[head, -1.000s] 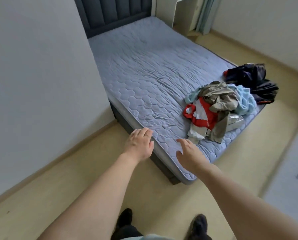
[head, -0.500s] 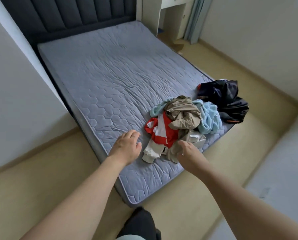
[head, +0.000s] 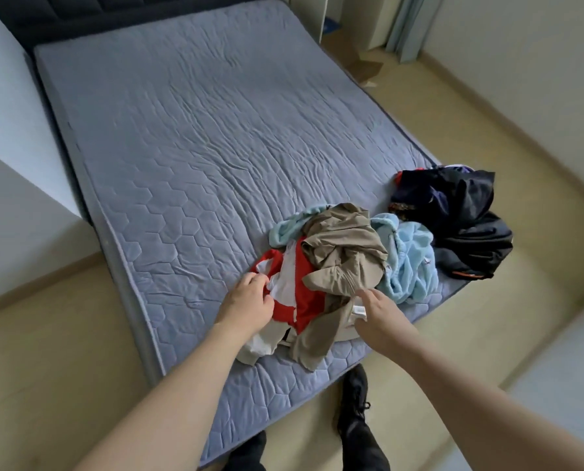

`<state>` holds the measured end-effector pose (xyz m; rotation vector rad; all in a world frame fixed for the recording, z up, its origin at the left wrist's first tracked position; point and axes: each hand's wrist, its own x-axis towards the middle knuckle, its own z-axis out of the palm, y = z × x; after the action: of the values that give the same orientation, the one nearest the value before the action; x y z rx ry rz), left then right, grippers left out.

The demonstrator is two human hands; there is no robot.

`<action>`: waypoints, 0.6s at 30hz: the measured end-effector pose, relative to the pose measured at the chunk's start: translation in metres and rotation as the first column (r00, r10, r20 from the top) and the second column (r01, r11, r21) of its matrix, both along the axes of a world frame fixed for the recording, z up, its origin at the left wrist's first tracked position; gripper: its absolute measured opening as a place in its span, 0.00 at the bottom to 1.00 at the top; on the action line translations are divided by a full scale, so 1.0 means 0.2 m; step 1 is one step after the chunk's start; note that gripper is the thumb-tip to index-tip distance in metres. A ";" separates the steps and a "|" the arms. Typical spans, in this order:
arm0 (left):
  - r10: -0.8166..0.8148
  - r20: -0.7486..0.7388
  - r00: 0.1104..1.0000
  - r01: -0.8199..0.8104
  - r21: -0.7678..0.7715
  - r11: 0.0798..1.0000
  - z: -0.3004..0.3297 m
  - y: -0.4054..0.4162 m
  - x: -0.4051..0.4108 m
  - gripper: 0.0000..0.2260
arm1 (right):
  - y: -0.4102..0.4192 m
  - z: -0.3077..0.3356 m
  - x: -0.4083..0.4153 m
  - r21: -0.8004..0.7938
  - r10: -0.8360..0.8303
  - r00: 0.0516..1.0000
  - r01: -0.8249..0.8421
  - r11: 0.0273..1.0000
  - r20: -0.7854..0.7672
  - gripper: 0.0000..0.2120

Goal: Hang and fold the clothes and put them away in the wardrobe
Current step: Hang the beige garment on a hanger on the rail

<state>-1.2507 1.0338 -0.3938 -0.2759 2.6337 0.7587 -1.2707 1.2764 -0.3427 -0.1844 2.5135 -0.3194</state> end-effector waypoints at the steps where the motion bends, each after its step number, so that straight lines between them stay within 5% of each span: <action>1: 0.051 0.047 0.998 -0.053 0.037 0.998 -0.06 0.07 -0.08 0.15 | 0.06 -0.08 -0.10 0.024 0.029 1.000 -0.029 0.999 0.001 0.26; 6: 0.285 0.326 0.901 -0.354 0.175 0.919 -0.42 0.35 -0.47 0.18 | 0.26 -0.50 -0.65 0.116 0.183 0.980 -0.192 0.975 0.079 0.28; 11: 0.561 0.525 0.640 -0.741 0.227 0.632 -0.80 0.58 -0.76 0.11 | 0.31 -0.95 -1.03 0.121 0.307 0.949 -0.313 0.942 0.071 0.32; 14: 0.596 0.693 0.406 -0.904 0.210 0.371 -1.07 0.76 -0.89 0.25 | 0.37 -1.20 -1.13 0.139 0.361 0.929 -0.370 0.919 0.086 0.36; 16: 0.618 0.666 0.418 -0.897 0.196 0.396 -1.21 0.86 -0.93 0.24 | 0.41 -1.33 -1.16 0.139 0.373 0.917 -0.391 0.910 0.140 0.40; 18: 0.613 0.572 0.545 -0.792 0.110 0.601 -1.27 0.92 -0.93 0.15 | 0.46 -1.40 -1.18 0.155 0.408 0.895 -0.436 0.887 0.181 0.43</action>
<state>-1.4357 1.2172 -0.6483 -1.3232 1.7757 1.2090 -1.5064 1.3686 -0.6233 -0.6000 2.2660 0.0863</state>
